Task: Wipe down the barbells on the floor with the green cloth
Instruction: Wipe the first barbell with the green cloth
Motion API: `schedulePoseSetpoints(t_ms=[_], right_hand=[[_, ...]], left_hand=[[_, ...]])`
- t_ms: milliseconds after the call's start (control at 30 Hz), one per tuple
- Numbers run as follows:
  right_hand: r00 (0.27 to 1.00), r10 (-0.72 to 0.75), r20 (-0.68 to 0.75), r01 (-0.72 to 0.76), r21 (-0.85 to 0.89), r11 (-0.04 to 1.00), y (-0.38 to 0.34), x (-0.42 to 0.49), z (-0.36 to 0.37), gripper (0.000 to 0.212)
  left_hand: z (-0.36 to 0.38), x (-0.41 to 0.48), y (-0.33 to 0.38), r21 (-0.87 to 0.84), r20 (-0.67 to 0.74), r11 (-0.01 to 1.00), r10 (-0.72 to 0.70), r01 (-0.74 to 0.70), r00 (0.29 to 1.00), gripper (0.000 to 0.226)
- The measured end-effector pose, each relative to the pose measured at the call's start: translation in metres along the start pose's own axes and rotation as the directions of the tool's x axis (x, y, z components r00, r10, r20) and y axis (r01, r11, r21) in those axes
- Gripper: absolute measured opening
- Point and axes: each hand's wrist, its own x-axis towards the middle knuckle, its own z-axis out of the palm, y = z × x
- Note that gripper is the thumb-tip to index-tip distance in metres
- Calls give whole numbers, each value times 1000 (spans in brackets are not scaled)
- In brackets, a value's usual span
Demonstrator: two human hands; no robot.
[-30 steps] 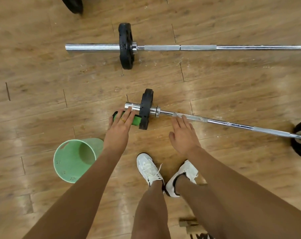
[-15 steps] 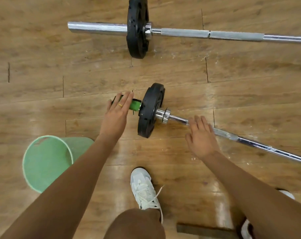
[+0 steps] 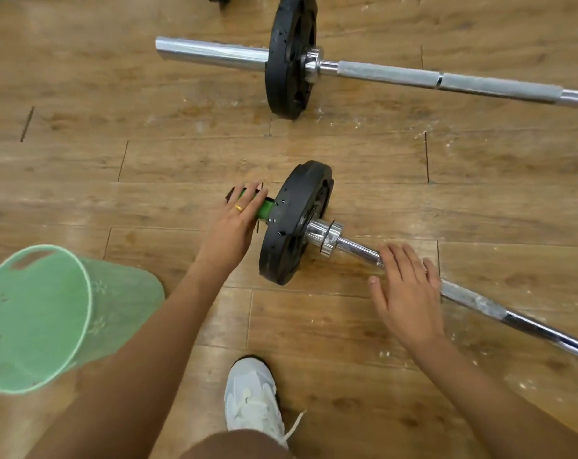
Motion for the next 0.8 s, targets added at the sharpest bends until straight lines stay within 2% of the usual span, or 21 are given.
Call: schedulePoseSetpoints(t_ms=[200, 300, 367, 433, 500, 700, 800], right_hand=[[998, 30, 64, -27, -44, 999, -10, 8, -7, 59], [996, 33, 84, -27, -68, 997, -9, 10, -2, 61], [995, 53, 85, -47, -75, 996, -11, 12, 0, 58], [991, 73, 109, -66, -69, 995, -10, 15, 0, 56], [984, 89, 154, -81, -61, 995, -8, 17, -1, 57], [965, 116, 235, -111, -31, 993, -11, 17, -7, 61], [963, 126, 239, -121, -34, 992, -13, 16, -8, 61]], left_hand=[[-6, 1, -9, -182, -5, 983, -37, 35, 999, 64], [-5, 17, -9, -118, -19, 993, 27, -29, 999, 53], [-2, 23, -6, -118, -60, 992, -52, 45, 997, 57], [0, 25, -1, -212, -94, 972, -124, 102, 988, 60], [4, 22, 2, -309, -94, 945, -139, 104, 986, 61], [14, 3, -14, -315, -73, 949, -13, -11, 997, 58], [12, 12, -7, -480, -49, 871, -151, 109, 987, 47]])
